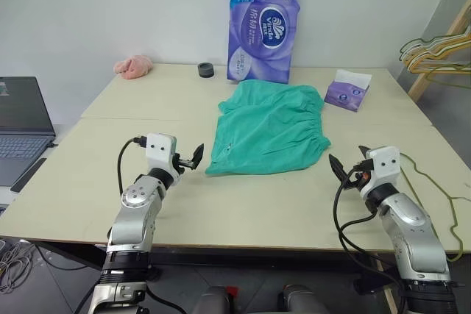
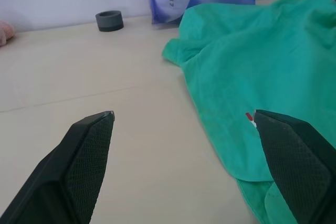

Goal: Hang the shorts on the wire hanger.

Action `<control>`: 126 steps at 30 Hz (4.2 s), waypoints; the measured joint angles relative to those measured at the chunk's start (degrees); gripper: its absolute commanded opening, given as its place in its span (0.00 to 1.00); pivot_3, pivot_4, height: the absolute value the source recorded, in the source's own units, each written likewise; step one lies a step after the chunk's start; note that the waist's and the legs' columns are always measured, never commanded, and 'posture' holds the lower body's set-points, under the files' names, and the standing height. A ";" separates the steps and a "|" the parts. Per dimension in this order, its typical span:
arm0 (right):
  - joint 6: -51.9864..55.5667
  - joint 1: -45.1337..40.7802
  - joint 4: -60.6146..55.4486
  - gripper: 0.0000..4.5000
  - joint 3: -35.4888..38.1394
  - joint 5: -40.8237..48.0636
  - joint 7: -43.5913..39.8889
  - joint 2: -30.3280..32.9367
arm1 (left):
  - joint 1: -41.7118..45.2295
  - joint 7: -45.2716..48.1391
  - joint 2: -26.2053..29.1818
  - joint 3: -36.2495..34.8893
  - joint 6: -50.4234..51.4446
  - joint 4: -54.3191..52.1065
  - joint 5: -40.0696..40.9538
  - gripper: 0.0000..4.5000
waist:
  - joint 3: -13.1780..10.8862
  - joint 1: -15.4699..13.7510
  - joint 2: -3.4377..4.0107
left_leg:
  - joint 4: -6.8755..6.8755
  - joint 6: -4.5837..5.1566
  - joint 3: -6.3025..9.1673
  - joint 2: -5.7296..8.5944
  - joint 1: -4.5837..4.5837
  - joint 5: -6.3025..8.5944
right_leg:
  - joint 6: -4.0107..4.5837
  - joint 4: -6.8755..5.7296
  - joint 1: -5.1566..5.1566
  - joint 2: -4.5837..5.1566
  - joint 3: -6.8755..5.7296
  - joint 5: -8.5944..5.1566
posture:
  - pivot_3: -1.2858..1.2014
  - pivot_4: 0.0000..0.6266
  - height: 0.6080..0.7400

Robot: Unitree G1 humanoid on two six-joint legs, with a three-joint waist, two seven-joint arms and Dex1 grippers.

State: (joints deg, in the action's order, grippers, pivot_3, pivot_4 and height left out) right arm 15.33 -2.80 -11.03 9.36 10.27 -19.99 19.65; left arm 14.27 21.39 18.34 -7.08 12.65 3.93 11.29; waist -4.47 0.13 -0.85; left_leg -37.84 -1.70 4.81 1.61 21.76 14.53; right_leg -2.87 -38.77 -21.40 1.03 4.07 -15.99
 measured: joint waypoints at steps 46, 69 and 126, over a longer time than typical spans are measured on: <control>-10.10 -5.22 -1.12 0.99 -14.45 -15.84 -18.20 22.14 | 27.15 33.61 8.44 20.53 -14.66 36.37 -14.54 0.01 | -0.03 3.37 -0.05 | 0.01 0.02 -0.13 -0.15 0.13 0.03 | -0.17 0.13 -0.07 -0.18 -0.03 -0.18 | 0.48 0.04 1.00; -38.37 -44.06 64.26 0.99 -33.50 -39.94 -1.76 5.42 | 29.38 44.25 14.80 11.44 9.43 17.22 1.47 0.01 | -0.02 6.33 -0.05 | 0.03 0.00 0.37 -0.16 0.03 0.01 | 0.16 -0.15 -0.13 -0.16 -0.03 0.00 | 0.50 0.03 1.00; 5.42 -6.75 -19.23 0.01 -26.29 -15.67 -49.57 40.24 | -3.94 70.34 39.03 27.04 -1.03 -4.78 3.32 0.00 | -0.81 4.87 0.33 | 0.03 0.09 0.17 -0.26 0.00 0.15 | 0.06 -0.15 -0.12 0.02 -0.06 -0.52 | 0.47 0.10 1.00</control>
State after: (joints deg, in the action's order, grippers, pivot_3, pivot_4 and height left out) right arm 20.75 -9.55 -30.26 -16.93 -5.40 -69.56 59.88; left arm 10.33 91.73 57.37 19.96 11.62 -0.85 14.61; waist -5.28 5.00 -0.51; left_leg -37.81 -1.61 4.97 1.35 21.76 14.68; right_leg -2.82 -38.92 -21.52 1.05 4.01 -16.51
